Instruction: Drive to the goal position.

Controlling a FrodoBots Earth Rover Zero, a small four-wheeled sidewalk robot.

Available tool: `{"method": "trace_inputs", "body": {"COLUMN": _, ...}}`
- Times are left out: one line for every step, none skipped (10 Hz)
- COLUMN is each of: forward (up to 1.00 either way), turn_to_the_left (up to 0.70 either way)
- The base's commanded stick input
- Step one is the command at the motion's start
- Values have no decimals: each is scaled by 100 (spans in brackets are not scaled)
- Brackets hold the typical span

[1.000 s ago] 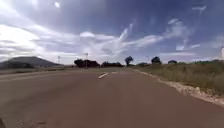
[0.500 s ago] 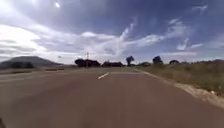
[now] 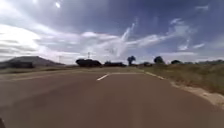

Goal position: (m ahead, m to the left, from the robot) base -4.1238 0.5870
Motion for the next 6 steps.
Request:
{"method": "trace_inputs", "body": {"forward": 100, "turn_to_the_left": 0}}
{"method": "trace_inputs", "body": {"forward": 100, "turn_to_the_left": -22}}
{"method": "trace_inputs", "body": {"forward": 100, "turn_to_the_left": -29}}
{"method": "trace_inputs", "body": {"forward": 100, "turn_to_the_left": -35}}
{"method": "trace_inputs", "body": {"forward": 100, "turn_to_the_left": -38}}
{"method": "trace_inputs", "body": {"forward": 100, "turn_to_the_left": -34}}
